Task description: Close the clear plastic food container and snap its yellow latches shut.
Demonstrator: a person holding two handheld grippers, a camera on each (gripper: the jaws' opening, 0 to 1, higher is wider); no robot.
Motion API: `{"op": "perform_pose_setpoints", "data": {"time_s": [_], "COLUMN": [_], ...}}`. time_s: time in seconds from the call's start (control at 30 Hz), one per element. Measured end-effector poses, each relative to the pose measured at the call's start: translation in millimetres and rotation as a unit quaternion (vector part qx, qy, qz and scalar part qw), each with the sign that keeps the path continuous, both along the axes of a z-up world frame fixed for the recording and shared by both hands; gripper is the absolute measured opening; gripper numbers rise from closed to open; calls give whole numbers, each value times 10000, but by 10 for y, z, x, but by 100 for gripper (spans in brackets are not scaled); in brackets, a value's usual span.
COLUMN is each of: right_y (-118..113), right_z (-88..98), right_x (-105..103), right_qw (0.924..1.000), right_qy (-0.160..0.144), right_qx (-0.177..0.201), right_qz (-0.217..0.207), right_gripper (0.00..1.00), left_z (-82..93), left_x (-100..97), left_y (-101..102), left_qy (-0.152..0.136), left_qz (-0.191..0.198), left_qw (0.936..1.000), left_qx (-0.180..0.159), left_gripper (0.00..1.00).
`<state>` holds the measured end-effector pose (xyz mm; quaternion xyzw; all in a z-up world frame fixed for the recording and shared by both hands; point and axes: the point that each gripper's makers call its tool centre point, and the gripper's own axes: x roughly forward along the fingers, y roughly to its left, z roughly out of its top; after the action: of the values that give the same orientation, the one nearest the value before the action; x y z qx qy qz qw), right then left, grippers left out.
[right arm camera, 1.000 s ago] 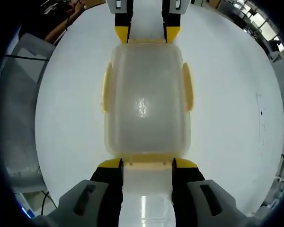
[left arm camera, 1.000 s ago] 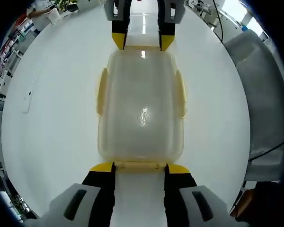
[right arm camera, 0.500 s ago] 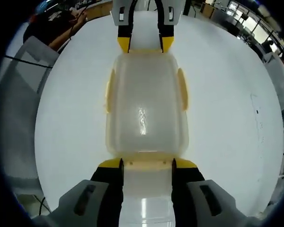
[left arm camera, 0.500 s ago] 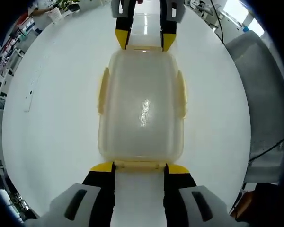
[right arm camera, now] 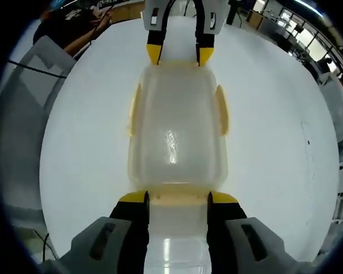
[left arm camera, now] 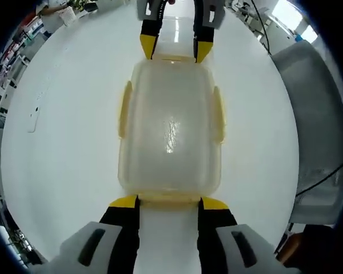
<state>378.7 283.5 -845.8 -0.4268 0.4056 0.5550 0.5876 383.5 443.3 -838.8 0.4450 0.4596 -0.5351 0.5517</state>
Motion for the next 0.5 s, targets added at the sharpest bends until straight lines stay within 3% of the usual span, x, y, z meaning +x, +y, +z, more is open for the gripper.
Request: {"op": "perform_pose_setpoints", "data": {"time_s": [0.1, 0.5], "right_y": [8, -125], "right_z": [140, 513], "right_x": [26, -19], "right_qw": [9997, 9986], "right_qy": [2, -107], "right_qx": [244, 476], "right_qz": [2, 185], "right_gripper": [35, 35], "left_z": [108, 471], "left_x": [10, -46], "left_y": [11, -138], "left_qy": [-90, -220], "left_qz": [9, 152], "left_qw": [10000, 9996], "left_qx": [-10, -35], "left_gripper": [33, 33]}}
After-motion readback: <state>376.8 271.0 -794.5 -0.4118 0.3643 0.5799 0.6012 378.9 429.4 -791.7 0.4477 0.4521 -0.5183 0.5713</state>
